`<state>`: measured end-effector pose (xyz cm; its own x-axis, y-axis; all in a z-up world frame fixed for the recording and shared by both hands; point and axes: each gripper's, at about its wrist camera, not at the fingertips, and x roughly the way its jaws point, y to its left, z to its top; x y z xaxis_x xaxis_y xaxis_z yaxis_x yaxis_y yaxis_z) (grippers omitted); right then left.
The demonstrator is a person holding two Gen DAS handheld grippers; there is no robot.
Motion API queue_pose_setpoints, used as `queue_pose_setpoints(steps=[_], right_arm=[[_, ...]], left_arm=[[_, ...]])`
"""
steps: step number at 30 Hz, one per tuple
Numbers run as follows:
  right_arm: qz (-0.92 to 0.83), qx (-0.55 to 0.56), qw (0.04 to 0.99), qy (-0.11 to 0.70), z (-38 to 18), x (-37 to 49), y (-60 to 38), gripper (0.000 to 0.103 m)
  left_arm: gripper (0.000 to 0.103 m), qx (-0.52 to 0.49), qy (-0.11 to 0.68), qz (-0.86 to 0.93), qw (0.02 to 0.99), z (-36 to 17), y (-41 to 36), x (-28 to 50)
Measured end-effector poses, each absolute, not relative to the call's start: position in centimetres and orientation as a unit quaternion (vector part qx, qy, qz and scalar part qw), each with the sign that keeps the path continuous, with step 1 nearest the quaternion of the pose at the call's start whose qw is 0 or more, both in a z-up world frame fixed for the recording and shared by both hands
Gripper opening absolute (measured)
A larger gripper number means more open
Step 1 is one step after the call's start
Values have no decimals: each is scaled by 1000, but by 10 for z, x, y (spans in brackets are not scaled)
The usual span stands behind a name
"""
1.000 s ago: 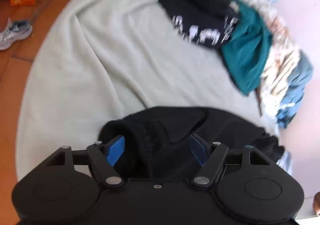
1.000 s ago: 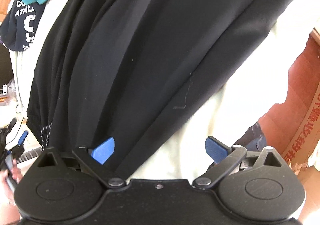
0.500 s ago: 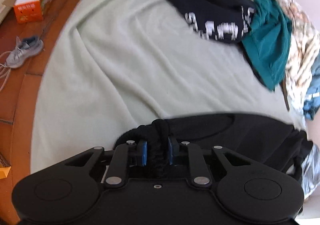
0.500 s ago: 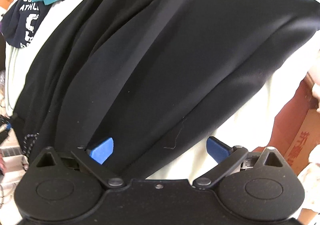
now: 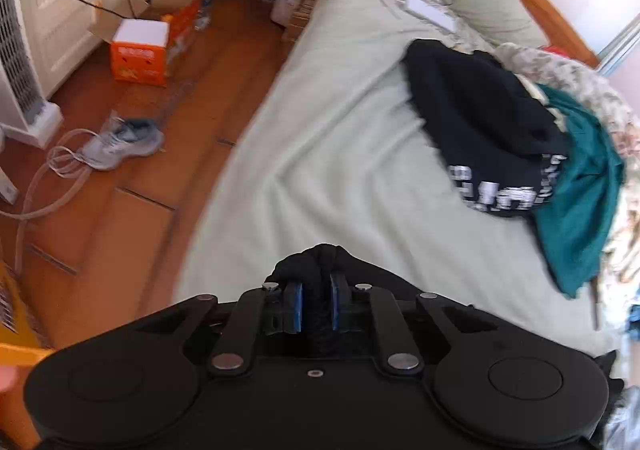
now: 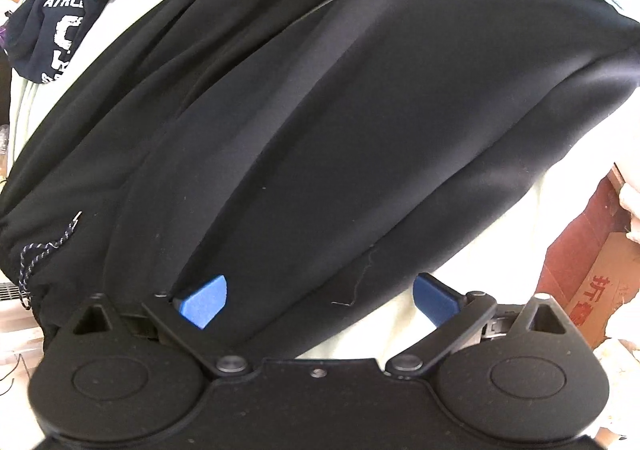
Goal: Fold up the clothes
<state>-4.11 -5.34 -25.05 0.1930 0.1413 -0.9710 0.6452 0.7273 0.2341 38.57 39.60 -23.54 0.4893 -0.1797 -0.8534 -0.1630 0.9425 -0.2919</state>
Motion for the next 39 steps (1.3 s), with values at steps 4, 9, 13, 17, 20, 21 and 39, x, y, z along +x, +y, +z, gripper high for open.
queue_pose_setpoints(steps=[4,9,13,17,20,21,39], right_arm=[[-177,316,700,615,-253,-42,-52,102],[-175,314,690,628,-259,-39,-46,102],[-165,313,692,630,-260,-27,-42,102],[-167,313,694,626,-259,-24,-48,102],[-173,306,698,624,-259,-17,-53,102],[-175,303,699,624,-259,-16,-54,102],[-190,263,716,618,-235,-39,-76,102]], left_arm=[[25,-164,531,-20,831,-255,385,397],[76,-173,541,-52,821,-253,379,387],[80,-161,549,-79,817,-238,388,363],[82,-148,573,-91,801,-233,401,304],[82,-144,602,-97,780,-244,403,269],[82,-143,619,-102,765,-252,401,253],[20,-59,681,-135,718,-278,367,165]])
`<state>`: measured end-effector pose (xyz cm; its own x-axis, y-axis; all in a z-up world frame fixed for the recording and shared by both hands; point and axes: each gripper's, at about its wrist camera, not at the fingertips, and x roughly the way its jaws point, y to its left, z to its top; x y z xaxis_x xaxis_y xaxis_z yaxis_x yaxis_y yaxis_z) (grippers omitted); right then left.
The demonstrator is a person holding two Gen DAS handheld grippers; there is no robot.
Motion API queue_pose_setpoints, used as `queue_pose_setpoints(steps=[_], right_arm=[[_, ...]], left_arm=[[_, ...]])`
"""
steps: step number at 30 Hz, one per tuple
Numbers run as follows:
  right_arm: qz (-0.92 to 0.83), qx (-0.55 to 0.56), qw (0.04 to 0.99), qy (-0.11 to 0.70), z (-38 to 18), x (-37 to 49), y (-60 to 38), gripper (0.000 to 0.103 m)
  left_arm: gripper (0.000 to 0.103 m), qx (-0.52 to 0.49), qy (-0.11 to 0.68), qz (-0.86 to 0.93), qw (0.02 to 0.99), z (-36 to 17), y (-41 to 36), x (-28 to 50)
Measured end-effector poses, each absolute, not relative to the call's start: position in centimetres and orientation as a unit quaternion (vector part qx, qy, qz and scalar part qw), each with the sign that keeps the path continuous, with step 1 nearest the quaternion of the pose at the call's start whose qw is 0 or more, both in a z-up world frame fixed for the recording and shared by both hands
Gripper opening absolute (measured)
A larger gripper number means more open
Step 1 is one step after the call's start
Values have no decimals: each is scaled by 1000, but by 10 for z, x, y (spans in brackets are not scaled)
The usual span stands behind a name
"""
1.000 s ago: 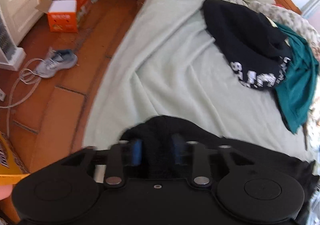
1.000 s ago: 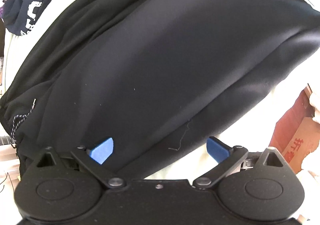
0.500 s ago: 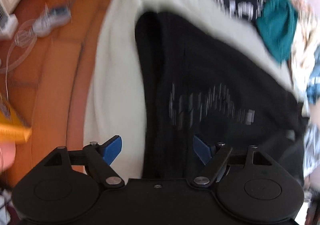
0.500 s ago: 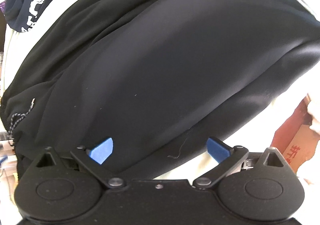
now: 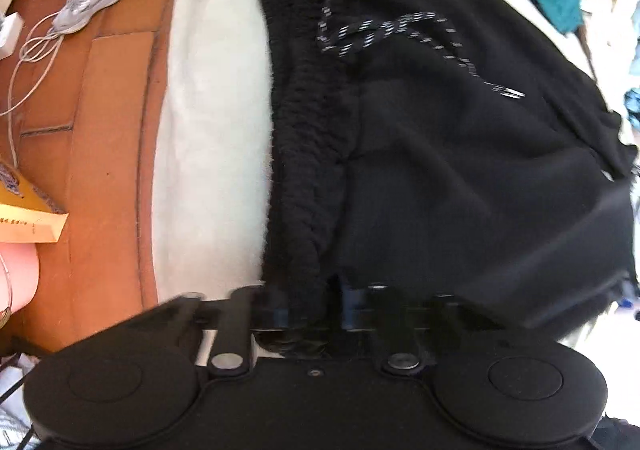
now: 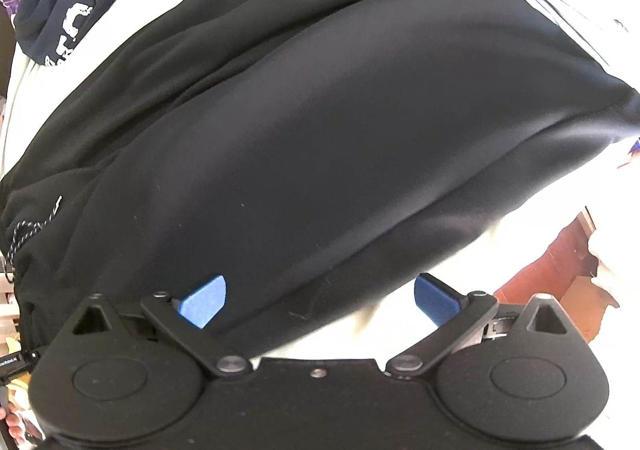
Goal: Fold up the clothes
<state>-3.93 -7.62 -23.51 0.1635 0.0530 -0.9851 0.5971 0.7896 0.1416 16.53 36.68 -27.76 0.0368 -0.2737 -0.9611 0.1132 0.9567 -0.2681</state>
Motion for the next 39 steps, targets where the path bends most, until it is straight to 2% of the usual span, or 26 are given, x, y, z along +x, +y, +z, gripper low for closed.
queue_pose_setpoints(steps=[5,8,12,15,18,23,28,31,34,39], right_arm=[[-199,269,709,621,-235,-54,-86,102],[-209,264,716,611,-229,-65,-96,102],[-236,264,720,597,-223,-84,-127,102],[-262,268,723,581,-215,-102,-167,102],[-297,287,721,557,-210,-125,-224,102],[-352,352,713,494,-210,-163,-342,102],[-376,441,689,435,-240,-191,-456,102],[-366,498,662,423,-271,-200,-506,102],[-360,504,648,442,-301,-198,-534,102],[-311,552,633,445,-339,-195,-552,102]], left_arm=[[19,-35,690,-128,712,-267,382,160],[24,-35,701,-119,702,-271,381,164],[48,-43,692,-67,717,-263,371,165],[61,-77,683,-31,725,-249,376,153],[70,-92,667,16,739,-228,379,134],[71,-105,640,130,750,-190,380,101],[73,-168,613,229,737,-157,338,70],[73,-190,604,245,734,-155,297,63],[76,-223,606,239,725,-162,225,63],[76,-197,639,190,719,-176,141,80]])
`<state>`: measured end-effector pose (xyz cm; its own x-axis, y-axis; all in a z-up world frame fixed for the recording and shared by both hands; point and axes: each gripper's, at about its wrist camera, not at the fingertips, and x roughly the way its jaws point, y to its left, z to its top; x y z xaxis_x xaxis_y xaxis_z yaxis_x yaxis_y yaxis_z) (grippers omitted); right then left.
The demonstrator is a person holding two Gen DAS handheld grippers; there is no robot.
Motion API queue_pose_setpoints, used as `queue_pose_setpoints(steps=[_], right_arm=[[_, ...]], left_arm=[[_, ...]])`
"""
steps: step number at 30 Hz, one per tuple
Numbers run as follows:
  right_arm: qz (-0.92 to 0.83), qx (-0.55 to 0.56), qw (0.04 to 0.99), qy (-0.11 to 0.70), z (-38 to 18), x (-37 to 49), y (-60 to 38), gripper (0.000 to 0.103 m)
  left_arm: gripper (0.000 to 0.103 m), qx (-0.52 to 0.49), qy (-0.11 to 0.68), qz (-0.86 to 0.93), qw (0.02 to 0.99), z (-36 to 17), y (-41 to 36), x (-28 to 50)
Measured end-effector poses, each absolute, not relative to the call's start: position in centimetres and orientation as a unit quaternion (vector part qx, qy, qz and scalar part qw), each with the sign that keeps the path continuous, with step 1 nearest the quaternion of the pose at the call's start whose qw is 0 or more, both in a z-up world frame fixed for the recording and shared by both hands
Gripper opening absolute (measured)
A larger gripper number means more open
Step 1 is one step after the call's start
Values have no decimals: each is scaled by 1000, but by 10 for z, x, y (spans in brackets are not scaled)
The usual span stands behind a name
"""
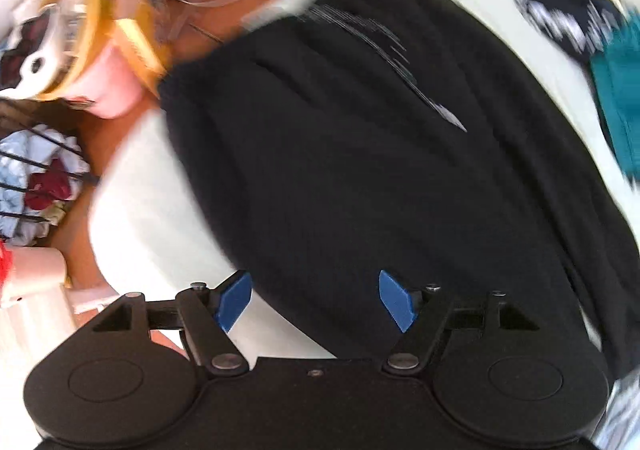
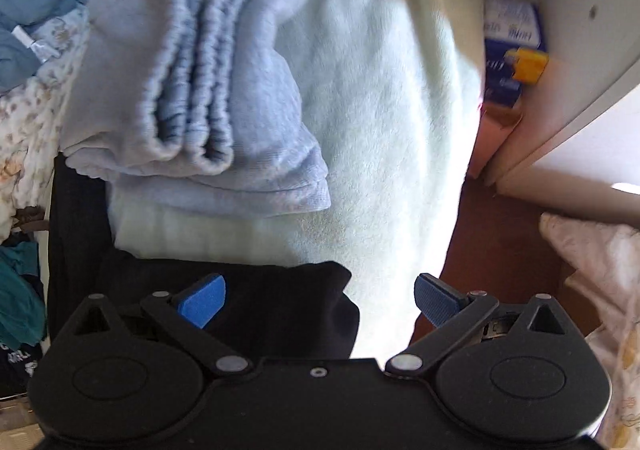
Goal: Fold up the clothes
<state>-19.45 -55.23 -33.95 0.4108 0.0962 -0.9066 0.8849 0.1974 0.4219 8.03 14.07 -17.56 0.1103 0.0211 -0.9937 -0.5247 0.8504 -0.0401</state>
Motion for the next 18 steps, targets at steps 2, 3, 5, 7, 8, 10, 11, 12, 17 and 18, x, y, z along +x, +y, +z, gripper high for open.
queue_pose_setpoints(steps=[2,3,5,7,8,10,11,12,17,18], right_arm=[[-283,559,644,439,-341,-187,-553,80],[-266,560,651,439,-340,-182,-554,70],[-233,549,665,450,-339,-165,-554,39],[-218,536,676,457,-336,-151,-553,29],[-209,539,679,452,-334,-145,-553,24],[-184,536,696,441,-324,-129,-549,22],[-169,523,710,440,-316,-118,-550,19],[-154,515,721,437,-308,-109,-546,19],[-27,451,786,423,-255,-37,-482,19],[-6,437,792,427,-248,-26,-469,19]], left_arm=[[76,-182,640,174,726,-173,116,85],[77,-175,640,167,729,-172,105,87],[77,-170,638,165,733,-170,94,89],[78,-165,635,170,735,-169,88,90],[78,-167,635,176,733,-171,87,90],[78,-169,637,191,727,-175,84,88],[78,-170,639,194,724,-178,84,88],[78,-171,641,196,722,-181,83,87],[78,-173,657,195,707,-207,74,89],[78,-168,667,192,700,-214,69,89]])
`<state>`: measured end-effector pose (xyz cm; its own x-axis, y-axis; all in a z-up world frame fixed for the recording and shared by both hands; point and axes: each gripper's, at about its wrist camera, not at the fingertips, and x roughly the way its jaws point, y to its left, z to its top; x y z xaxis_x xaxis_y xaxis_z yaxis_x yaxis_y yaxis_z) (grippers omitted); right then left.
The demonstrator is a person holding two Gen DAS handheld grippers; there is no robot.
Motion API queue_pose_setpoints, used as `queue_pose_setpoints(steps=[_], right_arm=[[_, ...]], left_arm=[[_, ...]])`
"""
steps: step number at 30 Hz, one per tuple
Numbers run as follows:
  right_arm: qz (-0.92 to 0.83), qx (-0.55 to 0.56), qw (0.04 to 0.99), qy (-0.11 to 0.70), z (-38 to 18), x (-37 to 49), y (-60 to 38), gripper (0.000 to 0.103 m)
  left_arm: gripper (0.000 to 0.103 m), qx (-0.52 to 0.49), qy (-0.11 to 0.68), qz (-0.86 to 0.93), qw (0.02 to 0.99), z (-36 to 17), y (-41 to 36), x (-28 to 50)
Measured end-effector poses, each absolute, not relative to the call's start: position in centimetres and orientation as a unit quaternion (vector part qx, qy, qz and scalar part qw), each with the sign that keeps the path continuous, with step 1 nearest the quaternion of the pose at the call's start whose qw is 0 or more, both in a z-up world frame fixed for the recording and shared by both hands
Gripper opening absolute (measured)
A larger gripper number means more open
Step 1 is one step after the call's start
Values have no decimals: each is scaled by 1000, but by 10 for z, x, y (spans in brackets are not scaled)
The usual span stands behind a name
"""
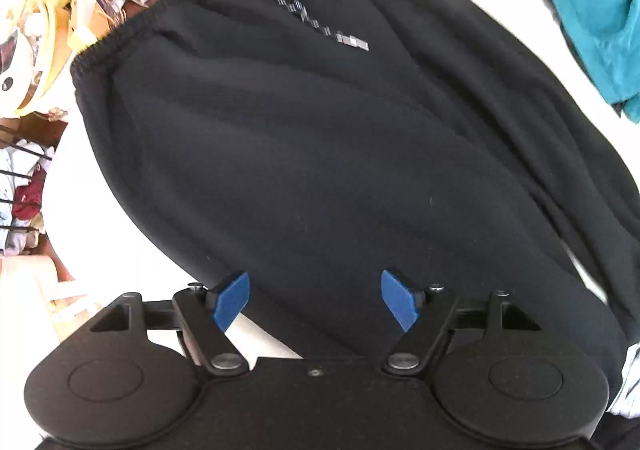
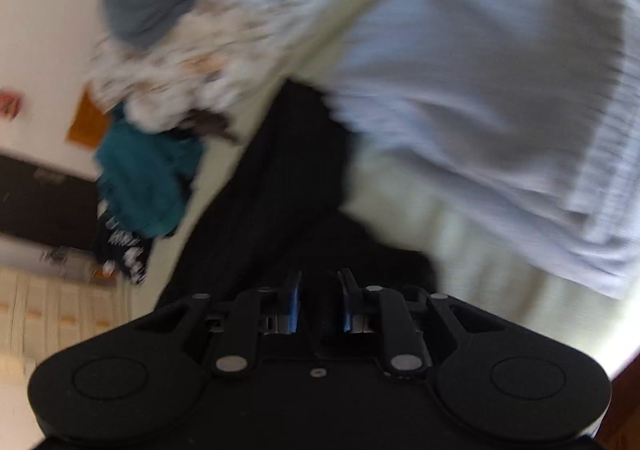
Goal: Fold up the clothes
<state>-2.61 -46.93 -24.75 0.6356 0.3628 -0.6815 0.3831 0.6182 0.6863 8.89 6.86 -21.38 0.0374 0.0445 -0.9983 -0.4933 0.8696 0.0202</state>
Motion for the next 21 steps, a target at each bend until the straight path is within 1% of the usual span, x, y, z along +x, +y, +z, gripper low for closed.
queue_pose_setpoints(steps=[2,4,6,7,8,10,11,13,15,16,17,21], right_arm=[[70,373,814,439,-227,6,-411,19],[123,331,820,450,-225,19,-366,19],[159,286,815,478,-232,26,-326,24],[180,252,805,506,-243,27,-300,33],[184,230,801,521,-250,26,-288,45],[179,215,798,534,-254,18,-281,49],[170,213,803,530,-249,13,-285,61],[152,210,813,521,-238,2,-295,76],[133,225,827,498,-220,-15,-318,85],[120,234,833,487,-212,-24,-330,93],[91,248,835,482,-210,-33,-346,98],[7,328,802,499,-236,-55,-399,98]], left_arm=[[78,-163,674,185,696,-220,63,87],[78,-160,679,179,694,-223,55,84],[78,-156,686,172,690,-226,53,85],[78,-155,687,172,689,-227,53,85],[78,-153,686,173,691,-226,55,86],[78,-154,683,173,693,-224,59,89],[78,-154,682,173,694,-223,61,90],[78,-154,681,173,694,-223,64,91],[78,-149,685,172,692,-225,66,93],[78,-149,685,172,692,-225,66,93],[78,-150,687,171,691,-226,65,92],[78,-145,696,163,684,-229,58,94]])
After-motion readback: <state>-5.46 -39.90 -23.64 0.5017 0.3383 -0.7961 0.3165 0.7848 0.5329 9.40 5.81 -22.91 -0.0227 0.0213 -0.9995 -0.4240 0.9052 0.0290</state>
